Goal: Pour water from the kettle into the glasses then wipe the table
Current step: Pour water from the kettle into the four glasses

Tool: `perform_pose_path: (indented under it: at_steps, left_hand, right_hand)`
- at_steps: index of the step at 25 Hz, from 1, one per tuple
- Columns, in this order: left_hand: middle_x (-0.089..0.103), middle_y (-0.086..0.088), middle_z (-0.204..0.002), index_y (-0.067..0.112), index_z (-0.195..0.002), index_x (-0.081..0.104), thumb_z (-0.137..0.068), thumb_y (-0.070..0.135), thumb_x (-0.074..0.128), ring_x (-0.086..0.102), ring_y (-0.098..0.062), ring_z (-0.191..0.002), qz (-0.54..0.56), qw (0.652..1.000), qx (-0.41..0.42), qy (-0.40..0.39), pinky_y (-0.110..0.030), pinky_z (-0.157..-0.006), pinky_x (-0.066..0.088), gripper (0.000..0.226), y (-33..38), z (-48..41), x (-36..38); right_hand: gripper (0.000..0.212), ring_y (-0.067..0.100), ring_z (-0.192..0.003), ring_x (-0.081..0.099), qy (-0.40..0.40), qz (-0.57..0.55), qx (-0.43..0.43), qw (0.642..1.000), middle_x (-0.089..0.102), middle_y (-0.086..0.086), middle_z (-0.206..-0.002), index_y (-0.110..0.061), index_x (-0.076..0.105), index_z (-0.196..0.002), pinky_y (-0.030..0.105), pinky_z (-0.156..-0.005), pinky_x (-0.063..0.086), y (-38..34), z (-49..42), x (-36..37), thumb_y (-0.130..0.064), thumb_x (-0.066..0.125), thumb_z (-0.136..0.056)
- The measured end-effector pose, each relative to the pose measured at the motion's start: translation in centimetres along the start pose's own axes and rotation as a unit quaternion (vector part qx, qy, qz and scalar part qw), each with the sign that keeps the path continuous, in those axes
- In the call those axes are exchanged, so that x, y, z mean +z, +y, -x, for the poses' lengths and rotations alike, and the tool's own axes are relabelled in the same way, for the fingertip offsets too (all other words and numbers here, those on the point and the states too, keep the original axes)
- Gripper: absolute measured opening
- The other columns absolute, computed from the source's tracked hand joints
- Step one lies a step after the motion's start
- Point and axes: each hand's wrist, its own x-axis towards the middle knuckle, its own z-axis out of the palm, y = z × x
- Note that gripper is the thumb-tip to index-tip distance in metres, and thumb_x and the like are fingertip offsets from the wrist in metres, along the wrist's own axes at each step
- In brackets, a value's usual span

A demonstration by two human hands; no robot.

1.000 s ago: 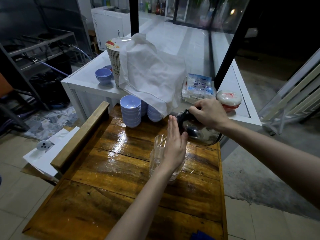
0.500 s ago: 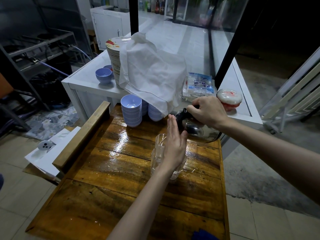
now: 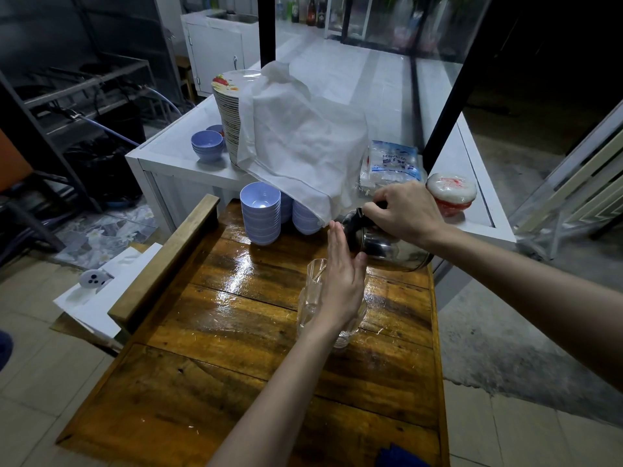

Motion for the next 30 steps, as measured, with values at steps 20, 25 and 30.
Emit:
perform_pose_path:
  at_steps: [20, 25, 30]
  left_hand:
    - [-0.016, 0.005, -0.160, 0.019, -0.151, -0.012, -0.103, 0.039, 0.026, -0.012, -0.007, -0.146, -0.024, 1.000, -0.009, -0.006, 0.007, -0.091, -0.018, 0.065, 0.0, 0.0, -0.2]
    - [-0.015, 0.001, -0.160, 0.015, -0.151, -0.010, -0.103, 0.035, 0.027, -0.013, -0.007, -0.146, -0.061, 0.998, 0.017, -0.024, -0.007, -0.110, -0.013, 0.064, -0.2, -0.2, -0.1]
    - [-0.006, 0.001, -0.161, 0.015, -0.153, 0.000, -0.104, 0.033, 0.028, -0.010, -0.006, -0.147, -0.106, 0.990, 0.070, -0.055, -0.025, -0.120, -0.004, 0.059, -0.1, -1.1, 0.4]
  right_hand:
    - [0.045, 0.029, -0.048, 0.053, 0.011, -0.018, -0.006, 1.000, 0.056, 0.014, -0.047, -0.005, 0.062, -0.052, 0.026, -0.062, 0.027, 0.1, 0.4, 0.4, -0.038, 0.050, -0.080]
    - [0.045, 0.027, -0.050, 0.056, 0.016, -0.070, 0.046, 0.996, 0.060, 0.013, -0.050, -0.007, 0.066, -0.056, 0.019, -0.048, 0.024, 1.2, 1.5, 0.9, -0.041, 0.047, -0.079]
    - [0.040, 0.024, -0.055, 0.058, 0.007, -0.220, 0.191, 0.957, 0.064, 0.008, -0.056, -0.010, 0.066, -0.056, 0.030, -0.050, 0.039, 3.5, 4.8, 1.6, -0.035, 0.054, -0.085]
